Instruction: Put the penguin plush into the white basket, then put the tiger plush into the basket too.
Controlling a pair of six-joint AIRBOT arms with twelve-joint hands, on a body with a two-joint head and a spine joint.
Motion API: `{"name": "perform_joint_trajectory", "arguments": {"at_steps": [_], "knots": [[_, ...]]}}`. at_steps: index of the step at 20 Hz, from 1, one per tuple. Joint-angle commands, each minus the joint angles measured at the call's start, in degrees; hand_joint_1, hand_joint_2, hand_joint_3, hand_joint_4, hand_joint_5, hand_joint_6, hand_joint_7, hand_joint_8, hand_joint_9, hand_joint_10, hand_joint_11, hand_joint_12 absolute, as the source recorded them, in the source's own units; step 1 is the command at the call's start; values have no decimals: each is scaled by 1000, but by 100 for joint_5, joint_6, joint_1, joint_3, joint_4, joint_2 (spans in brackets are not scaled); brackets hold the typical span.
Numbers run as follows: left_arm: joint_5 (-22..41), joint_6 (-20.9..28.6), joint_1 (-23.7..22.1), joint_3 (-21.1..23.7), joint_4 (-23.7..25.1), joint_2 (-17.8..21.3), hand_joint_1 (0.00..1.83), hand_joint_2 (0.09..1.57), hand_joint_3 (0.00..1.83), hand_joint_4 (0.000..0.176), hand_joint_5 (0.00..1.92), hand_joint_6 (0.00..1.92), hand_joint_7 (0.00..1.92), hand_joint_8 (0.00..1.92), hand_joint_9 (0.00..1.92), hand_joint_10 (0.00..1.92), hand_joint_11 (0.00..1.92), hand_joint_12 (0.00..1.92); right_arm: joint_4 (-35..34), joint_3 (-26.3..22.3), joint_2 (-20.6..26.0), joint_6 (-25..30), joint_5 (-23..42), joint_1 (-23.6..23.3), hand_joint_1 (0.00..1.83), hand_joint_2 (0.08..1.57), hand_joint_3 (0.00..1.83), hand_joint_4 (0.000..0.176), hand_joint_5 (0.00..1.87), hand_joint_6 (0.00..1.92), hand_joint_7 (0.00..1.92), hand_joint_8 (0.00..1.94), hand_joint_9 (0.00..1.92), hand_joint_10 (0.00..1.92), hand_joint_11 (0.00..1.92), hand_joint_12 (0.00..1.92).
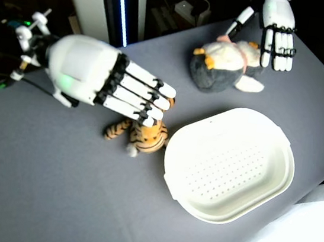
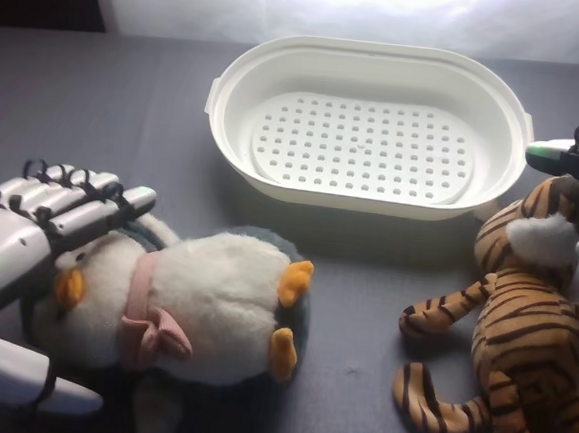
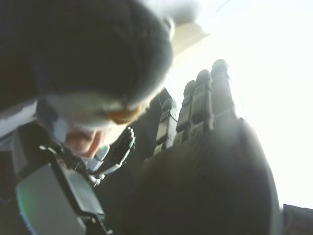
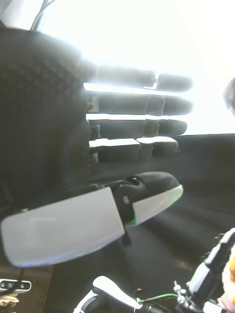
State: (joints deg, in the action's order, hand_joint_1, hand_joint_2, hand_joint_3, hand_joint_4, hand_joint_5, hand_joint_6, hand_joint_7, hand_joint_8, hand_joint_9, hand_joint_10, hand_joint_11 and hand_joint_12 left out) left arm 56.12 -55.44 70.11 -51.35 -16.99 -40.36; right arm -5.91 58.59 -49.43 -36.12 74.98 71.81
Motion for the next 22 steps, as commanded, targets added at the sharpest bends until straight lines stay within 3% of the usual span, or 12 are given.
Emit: {"name": "perform_joint_trajectory", "arguments": {"at_steps": [1,5,7,8,9,10,11,12,15,19,20,22], "knots": [[469,-13,-99,-20,68,-76,946,678,0,176,0,0,0,0,0,0,0,0,-76,30,-7,31,709,-75,844,1351,0,0,456,0,500,4,548,1,265,812],[215,-36,-271,-163,56,-277,942,731,13,176,35,13,0,0,0,0,0,0,-76,35,-5,55,709,-54,845,1349,0,0,464,1,508,3,550,1,271,794],[186,-35,-277,-210,-24,-355,990,895,13,0,664,45,572,44,425,52,174,89,-77,35,-5,64,709,-48,839,1351,1,0,463,0,510,2,545,0,267,785],[155,-35,-277,-252,-87,-413,1101,1017,17,0,1020,610,848,27,669,48,366,251,-77,34,-5,73,710,-47,848,1350,0,0,464,1,512,2,546,0,271,788],[125,-33,-277,-313,-172,-489,1225,1077,16,0,1159,533,874,1004,924,208,496,779,-76,32,-6,86,710,-45,853,1353,1,0,464,1,513,2,550,2,274,790],[96,-33,-277,-366,-249,-558,1348,1099,10,0,1151,511,927,1102,847,1129,578,1181,-76,32,-6,90,711,-44,866,1349,0,0,466,1,513,2,555,4,276,795],[92,-33,-278,-394,-289,-602,1370,1114,0,0,1122,569,923,1125,823,1336,621,1279,-76,33,-6,90,711,-44,867,1349,0,0,464,0,515,3,561,6,286,801],[128,-22,-282,-410,-332,-635,1271,1105,1,0,1136,612,903,1196,773,1060,630,1276,-76,34,-5,90,711,-45,868,1350,0,0,466,1,512,1,561,5,288,803],[745,503,-280,-389,-249,-590,1381,1099,0,0,1267,234,919,1141,862,1348,704,1362,-77,35,1,97,711,-41,860,1356,2,0,454,0,505,0,556,2,281,802],[2319,1014,-293,-207,-50,-247,1374,1118,0,0,1019,742,912,1123,876,1285,702,1289,-79,44,2,108,712,-36,916,1346,0,0,457,1,511,1,566,3,297,798],[2536,1014,-333,-226,-88,-222,1265,1097,0,0,1056,742,990,1063,901,912,686,1303,-79,44,0,108,712,-47,905,1349,0,0,458,1,512,1,568,3,302,798],[2693,995,-536,-360,-205,-242,1375,1102,1,0,980,827,1036,911,886,1253,695,1227,-75,44,-1,108,712,-75,891,1350,0,0,449,0,508,1,564,1,290,791]]}}
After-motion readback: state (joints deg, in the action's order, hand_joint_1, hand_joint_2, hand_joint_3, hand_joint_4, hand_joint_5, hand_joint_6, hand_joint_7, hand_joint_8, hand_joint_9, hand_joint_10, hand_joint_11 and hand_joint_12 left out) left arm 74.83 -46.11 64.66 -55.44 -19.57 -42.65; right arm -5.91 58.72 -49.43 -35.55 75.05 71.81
